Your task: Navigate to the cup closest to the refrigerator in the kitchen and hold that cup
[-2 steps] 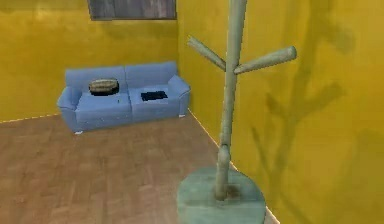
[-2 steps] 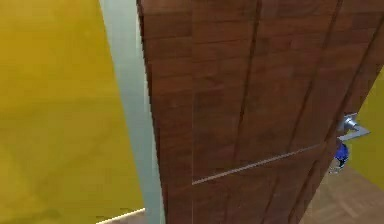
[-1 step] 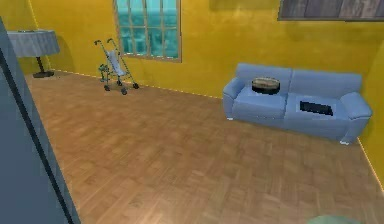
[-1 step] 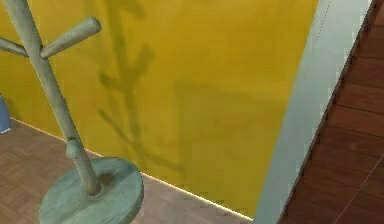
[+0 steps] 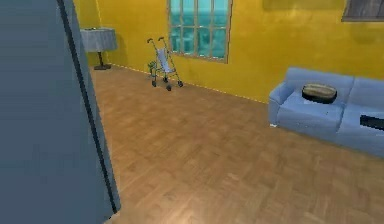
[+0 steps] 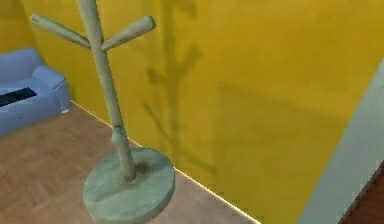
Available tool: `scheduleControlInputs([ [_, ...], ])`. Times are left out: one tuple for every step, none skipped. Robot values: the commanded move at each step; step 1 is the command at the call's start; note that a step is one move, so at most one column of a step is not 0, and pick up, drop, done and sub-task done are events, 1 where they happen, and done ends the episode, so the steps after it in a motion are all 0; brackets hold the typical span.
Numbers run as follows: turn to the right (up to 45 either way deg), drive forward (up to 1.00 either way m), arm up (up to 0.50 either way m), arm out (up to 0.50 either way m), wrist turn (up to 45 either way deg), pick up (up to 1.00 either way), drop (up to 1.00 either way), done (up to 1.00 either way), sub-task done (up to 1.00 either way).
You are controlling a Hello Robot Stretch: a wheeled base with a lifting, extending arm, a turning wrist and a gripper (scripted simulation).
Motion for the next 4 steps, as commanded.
scheduleControlInputs([
  [0.0, 0.30, 0.00, 0.00, 0.0, 0.00, 0.00, 0.00, 0.00],
  [-45.0, 0.00, 0.00, 0.00, 0.0, 0.00, 0.00, 0.00, 0.00],
  [-3.0, 0.00, 0.00, 0.00, 0.0, 0.00, 0.00, 0.00, 0.00],
  [0.0, 0.15, 0.00, 0.00, 0.0, 0.00, 0.00, 0.00, 0.00],
])
